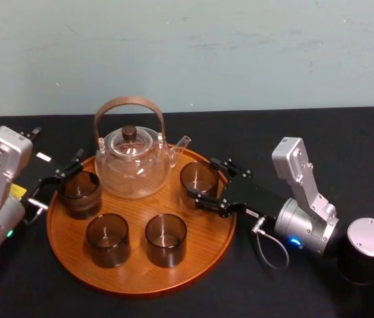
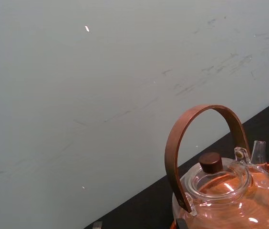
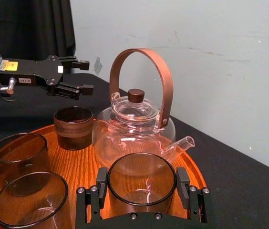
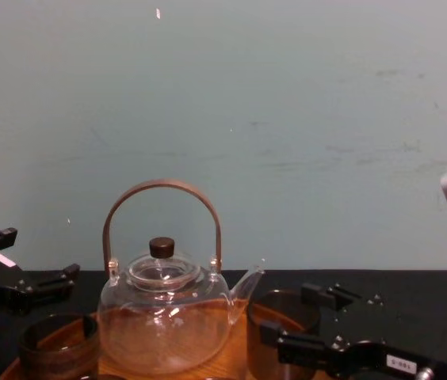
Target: Pick up the glass from the table and place it on the tray.
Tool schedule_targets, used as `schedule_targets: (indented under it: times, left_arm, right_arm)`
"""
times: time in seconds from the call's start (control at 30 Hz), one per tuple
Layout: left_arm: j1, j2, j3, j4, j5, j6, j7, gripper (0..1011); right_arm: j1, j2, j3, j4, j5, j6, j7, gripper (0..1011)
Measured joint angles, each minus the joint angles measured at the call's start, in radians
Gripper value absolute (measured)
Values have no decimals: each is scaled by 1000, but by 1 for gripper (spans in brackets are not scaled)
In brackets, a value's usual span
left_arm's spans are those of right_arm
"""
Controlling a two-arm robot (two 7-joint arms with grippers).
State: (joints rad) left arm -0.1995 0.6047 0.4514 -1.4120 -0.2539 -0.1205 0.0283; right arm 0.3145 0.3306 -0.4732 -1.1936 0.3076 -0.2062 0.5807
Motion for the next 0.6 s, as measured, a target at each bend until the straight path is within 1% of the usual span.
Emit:
schedule_targets:
  times: [0.6]
  left_arm:
    - [0, 0, 0, 0, 0, 0, 0, 1001]
  right_arm:
    - [9, -11, -2, 29, -11, -8, 0, 885]
